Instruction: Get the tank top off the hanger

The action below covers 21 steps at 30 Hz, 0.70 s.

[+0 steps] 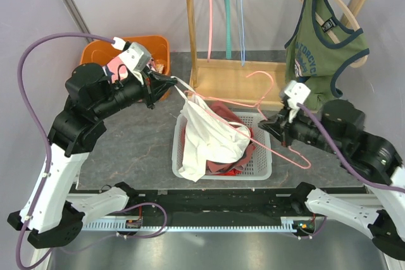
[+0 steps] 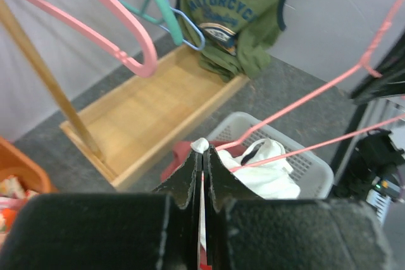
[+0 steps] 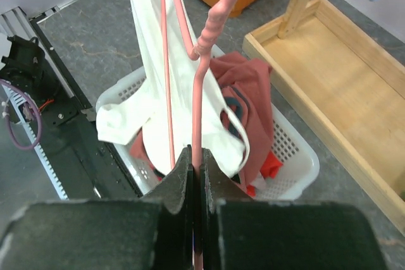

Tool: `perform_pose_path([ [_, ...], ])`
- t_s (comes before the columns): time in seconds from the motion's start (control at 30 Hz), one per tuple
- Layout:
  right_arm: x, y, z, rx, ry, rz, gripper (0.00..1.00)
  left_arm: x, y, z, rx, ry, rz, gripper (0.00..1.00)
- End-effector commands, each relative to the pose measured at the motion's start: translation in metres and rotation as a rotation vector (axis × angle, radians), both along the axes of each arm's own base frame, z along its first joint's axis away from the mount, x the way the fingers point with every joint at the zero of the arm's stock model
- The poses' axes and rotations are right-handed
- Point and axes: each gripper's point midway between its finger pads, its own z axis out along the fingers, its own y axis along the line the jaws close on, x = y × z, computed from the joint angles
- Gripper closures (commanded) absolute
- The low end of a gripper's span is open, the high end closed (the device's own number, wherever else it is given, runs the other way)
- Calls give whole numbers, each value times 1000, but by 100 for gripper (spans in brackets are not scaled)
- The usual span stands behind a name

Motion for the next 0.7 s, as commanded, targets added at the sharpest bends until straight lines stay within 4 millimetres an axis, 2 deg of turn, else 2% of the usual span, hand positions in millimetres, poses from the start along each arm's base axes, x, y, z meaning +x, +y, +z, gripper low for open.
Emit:
perform_pose_path([
  [0.0,-33,-39,58,120,-122,-23,100,22,16,5,47,-78,121,98],
  [0.07,-50,-51,80,182,-145,-14,100,21,10,-5,56,-57,89,98],
  [0.13,-63,-62,87,200,-156,-7,100,22,4,-10,59,-37,64,98],
  [0.17,-68,-69,97,218,-176,-12,100,19,-1,-10,56,-32,32,98],
  [0.2,-71,-73,97,222,-170,-25,100,21,-5,-13,56,-15,15,98],
  [0.3,-66,-89,105,253,-181,-116,100,8,-22,-16,28,37,-100,98],
  [0.33,-57,-98,107,257,-187,-195,100,5,-29,-17,26,47,-141,98],
  [0.37,-54,-103,111,268,-192,-227,100,-8,-39,-17,21,53,-230,98],
  [0.43,-45,-110,114,271,-194,-295,100,-17,-50,-14,18,55,-292,98],
  [0.47,-38,-121,118,274,-203,-370,100,-23,-58,-8,18,40,-331,98],
  [0.53,-28,-130,119,270,-202,-456,100,-27,-65,-8,54,13,-364,98],
  [0.57,-19,-141,121,267,-204,-544,100,-30,-72,-11,79,2,-373,98],
  [0.6,-15,-144,120,256,-197,-576,100,-29,-73,-21,128,-14,-371,98],
  [0.63,-14,-147,123,266,-192,-599,100,-18,-73,-43,189,2,-311,98],
  [0.67,-7,-146,122,250,-181,-626,100,-21,-79,-62,245,4,-314,98],
])
